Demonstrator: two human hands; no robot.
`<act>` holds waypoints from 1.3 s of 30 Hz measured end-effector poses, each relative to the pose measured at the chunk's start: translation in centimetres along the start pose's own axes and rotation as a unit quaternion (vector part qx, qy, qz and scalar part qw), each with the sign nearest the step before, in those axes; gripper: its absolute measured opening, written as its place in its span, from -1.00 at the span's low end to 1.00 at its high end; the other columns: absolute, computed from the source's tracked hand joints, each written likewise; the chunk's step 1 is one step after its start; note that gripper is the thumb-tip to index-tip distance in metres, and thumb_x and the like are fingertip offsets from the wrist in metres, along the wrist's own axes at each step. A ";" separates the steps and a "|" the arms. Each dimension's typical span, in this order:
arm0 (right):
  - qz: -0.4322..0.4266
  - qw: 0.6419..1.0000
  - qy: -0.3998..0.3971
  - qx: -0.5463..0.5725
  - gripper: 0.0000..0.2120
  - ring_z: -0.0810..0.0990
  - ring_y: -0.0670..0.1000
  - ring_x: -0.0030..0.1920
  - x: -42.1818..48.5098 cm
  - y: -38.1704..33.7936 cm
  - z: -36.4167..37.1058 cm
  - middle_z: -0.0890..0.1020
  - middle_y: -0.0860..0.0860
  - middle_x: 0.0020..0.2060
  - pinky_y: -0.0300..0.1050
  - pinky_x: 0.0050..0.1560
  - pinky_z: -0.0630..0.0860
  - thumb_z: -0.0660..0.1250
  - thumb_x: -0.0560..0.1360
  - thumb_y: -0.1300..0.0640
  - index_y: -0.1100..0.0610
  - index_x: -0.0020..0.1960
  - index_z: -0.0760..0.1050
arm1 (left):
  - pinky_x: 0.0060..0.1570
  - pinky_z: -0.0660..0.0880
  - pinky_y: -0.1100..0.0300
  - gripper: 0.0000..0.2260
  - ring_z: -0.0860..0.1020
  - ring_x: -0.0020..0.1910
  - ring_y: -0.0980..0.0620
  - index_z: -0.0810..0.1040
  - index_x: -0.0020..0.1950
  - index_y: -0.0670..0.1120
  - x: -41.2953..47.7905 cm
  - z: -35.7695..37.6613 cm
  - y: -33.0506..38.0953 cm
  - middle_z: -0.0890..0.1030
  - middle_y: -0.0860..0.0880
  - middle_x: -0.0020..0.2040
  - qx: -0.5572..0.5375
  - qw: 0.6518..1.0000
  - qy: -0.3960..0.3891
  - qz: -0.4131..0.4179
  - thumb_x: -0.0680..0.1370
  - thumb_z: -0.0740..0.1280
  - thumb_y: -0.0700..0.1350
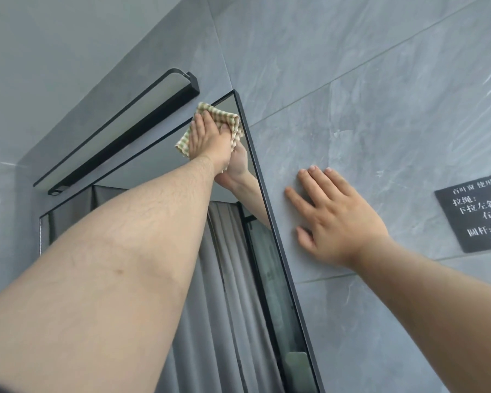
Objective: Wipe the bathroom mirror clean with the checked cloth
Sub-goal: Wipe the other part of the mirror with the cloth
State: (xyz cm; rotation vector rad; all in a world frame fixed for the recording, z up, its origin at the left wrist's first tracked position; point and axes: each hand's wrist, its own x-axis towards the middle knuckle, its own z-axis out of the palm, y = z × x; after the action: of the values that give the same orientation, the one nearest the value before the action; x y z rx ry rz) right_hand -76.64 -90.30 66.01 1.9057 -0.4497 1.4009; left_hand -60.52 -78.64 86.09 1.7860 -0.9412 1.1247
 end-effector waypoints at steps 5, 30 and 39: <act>0.002 1.000 -0.006 -0.010 -0.33 0.36 0.33 0.42 0.1 0.0 0.0 0.40 0.35 0.40 0.26 0.48 0.21 0.10 0.44 -0.14 0.22 0.42 0.44 | 0.56 -0.25 0.08 -0.42 -0.18 0.61 0.04 -0.18 0.64 -0.08 -0.5 0.4 -5.0 -0.18 -0.02 0.65 -0.007 0.998 0.009 -0.058 0.70 -0.05 0.09; 0.067 0.996 0.021 0.047 -0.35 0.37 0.28 0.37 5.2 -4.1 1.1 0.43 0.20 0.40 0.32 0.48 0.13 -0.09 0.63 -0.16 0.25 0.53 0.28 | 0.54 -0.31 0.11 -0.43 -0.25 0.59 0.09 -0.22 0.63 -0.02 -5.0 1.8 -4.7 -0.24 0.03 0.64 0.004 0.997 -0.019 0.071 0.71 -0.02 0.07; 0.055 0.995 0.071 0.030 -0.45 0.41 0.32 0.31 5.1 -4.1 2.0 0.47 0.21 0.34 0.34 0.44 0.18 0.00 0.58 0.03 0.25 0.48 0.34 | 0.55 -0.29 0.12 -0.44 -0.20 0.60 0.10 -0.18 0.64 -0.03 -1.5 0.7 -9.5 -0.18 0.03 0.65 -0.013 1.000 0.015 0.007 0.70 -0.03 0.07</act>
State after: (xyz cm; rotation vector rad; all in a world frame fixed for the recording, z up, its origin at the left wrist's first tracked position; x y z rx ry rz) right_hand -70.85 -88.25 69.00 1.8376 -0.4532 1.6268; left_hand -52.40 -75.30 82.20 1.7399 -0.9482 1.1405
